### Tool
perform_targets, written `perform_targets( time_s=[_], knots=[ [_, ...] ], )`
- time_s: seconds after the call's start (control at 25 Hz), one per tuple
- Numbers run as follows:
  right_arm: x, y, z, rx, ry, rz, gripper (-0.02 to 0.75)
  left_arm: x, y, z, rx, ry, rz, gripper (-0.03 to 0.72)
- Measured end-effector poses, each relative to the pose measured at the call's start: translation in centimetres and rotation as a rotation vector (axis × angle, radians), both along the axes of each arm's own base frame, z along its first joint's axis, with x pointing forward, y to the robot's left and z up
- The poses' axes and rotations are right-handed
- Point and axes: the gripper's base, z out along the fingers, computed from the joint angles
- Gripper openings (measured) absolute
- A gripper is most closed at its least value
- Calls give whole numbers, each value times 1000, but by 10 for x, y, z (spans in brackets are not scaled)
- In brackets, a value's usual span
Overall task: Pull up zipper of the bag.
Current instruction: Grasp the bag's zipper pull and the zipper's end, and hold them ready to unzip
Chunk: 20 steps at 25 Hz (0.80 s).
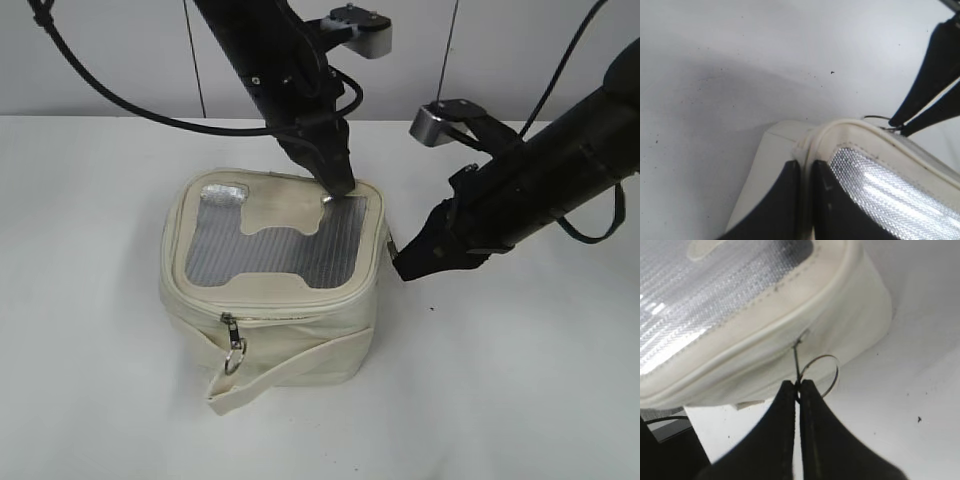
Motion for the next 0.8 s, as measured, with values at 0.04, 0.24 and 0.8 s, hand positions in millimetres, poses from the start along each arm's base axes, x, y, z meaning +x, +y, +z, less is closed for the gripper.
perform_targets(
  time_s=[0.04, 0.24, 0.8],
  knots=[
    [-2, -1, 1, -10, 14, 4, 8, 0, 0, 0, 0, 2, 5, 45],
    [-11, -1, 6, -7, 92, 33, 8, 0, 0, 0, 1, 8, 13, 45],
    [-75, 50, 22, -30, 121, 320, 8, -2, 0, 2, 4, 12, 11, 45]
  ],
)
